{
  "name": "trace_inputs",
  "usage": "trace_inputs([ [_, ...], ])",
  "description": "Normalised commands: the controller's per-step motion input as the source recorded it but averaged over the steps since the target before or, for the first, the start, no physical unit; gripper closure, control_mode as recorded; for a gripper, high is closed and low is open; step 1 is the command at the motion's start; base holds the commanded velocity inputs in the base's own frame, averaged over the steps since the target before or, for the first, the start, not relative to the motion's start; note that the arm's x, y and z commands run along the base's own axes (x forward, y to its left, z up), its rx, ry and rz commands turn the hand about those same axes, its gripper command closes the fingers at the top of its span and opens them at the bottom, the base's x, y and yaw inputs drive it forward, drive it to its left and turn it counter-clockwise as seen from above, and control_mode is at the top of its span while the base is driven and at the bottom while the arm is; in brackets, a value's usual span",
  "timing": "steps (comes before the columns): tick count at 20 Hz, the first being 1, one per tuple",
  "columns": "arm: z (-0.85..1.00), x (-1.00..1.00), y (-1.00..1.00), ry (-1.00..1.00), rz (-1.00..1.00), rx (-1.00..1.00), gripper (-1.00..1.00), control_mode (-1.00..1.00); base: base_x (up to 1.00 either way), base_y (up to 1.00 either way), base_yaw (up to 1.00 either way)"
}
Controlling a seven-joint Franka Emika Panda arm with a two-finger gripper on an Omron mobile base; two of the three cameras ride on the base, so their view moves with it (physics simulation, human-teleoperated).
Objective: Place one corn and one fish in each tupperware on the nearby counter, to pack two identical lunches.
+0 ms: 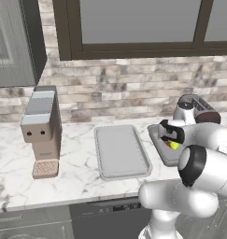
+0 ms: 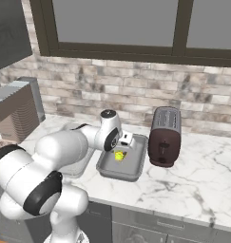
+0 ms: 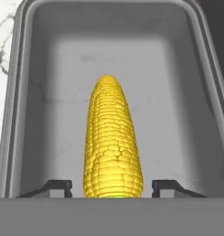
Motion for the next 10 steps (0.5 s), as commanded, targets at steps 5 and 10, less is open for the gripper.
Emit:
trace_inputs([
  [5, 0.12, -0.06, 0.0, 0.0, 0.0, 0.01, -1.0, -1.0, 0.0, 0.0, 0.0],
  [10, 0.88, -0.91, 0.01, -0.26, 0.0, 0.0, -1.0, -1.0, 0.0, 0.0, 0.0],
])
